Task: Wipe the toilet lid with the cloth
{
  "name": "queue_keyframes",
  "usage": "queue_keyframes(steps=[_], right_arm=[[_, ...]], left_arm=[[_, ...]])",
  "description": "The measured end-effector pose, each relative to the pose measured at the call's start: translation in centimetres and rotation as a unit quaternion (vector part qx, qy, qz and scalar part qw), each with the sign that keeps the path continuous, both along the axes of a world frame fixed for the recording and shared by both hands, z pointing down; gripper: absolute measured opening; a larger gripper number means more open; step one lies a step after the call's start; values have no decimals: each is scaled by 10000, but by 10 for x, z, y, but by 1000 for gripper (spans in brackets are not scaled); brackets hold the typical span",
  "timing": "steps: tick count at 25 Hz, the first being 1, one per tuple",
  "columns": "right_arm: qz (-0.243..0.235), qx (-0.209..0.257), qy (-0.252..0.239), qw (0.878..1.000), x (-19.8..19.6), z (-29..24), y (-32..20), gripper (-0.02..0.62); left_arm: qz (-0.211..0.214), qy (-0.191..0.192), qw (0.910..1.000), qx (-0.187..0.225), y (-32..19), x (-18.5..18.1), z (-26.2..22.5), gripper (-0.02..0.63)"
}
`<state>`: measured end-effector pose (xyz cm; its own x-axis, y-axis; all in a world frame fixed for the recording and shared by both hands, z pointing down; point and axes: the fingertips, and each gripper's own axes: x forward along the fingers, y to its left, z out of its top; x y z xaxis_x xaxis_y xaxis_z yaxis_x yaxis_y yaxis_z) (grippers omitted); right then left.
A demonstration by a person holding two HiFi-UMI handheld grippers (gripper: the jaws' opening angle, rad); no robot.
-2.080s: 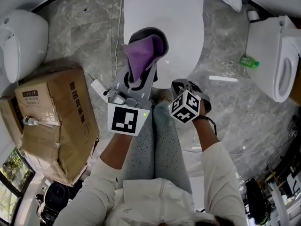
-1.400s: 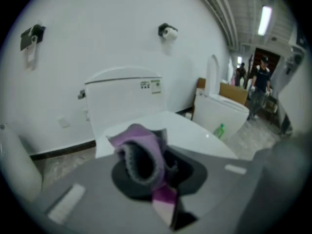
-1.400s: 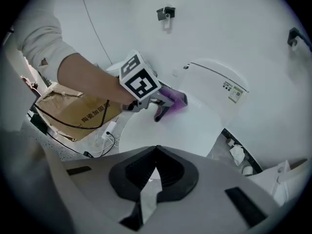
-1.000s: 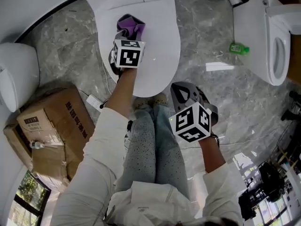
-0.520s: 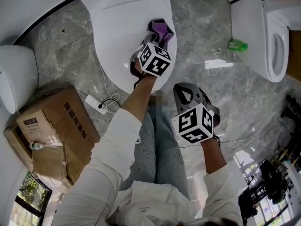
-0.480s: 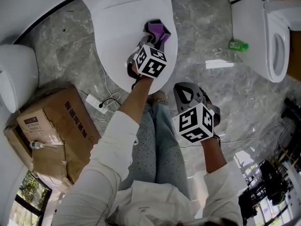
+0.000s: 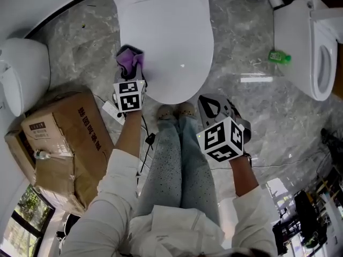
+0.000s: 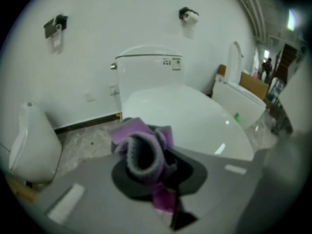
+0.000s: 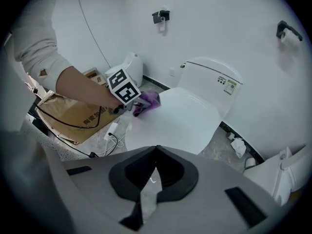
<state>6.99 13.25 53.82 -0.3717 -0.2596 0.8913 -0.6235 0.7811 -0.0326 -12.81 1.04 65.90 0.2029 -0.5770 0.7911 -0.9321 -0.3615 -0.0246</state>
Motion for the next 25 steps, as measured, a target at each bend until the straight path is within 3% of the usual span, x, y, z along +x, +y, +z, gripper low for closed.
queue_keyframes(steps=[3, 6, 10, 13, 15, 18, 25], right_arm=[[38, -34, 61, 10000, 5, 1, 11, 14], [132, -71, 128, 9998, 15, 1, 20, 14], [264, -124, 233, 9993, 32, 2, 29, 14], [361, -154, 290, 9988, 44, 1, 37, 14], [418, -153, 305, 9985, 51, 0, 40, 14], [468, -142, 279, 9984, 56, 0, 42, 14], [324, -30, 70, 9994, 36, -2, 38, 14]], left_arm=[[284, 23, 9995, 149, 10, 42, -3, 46], [762, 323, 9965, 150, 18, 110, -4, 46], [1556, 763, 9849, -25, 40, 210, 0, 46], [1738, 1034, 9791, -226, 63, 246, 4, 47], [1901, 1002, 9764, -225, 77, 247, 5, 47], [1954, 865, 9768, -129, 92, 218, 5, 47], [1350, 729, 9882, 34, 96, 120, 2, 48]])
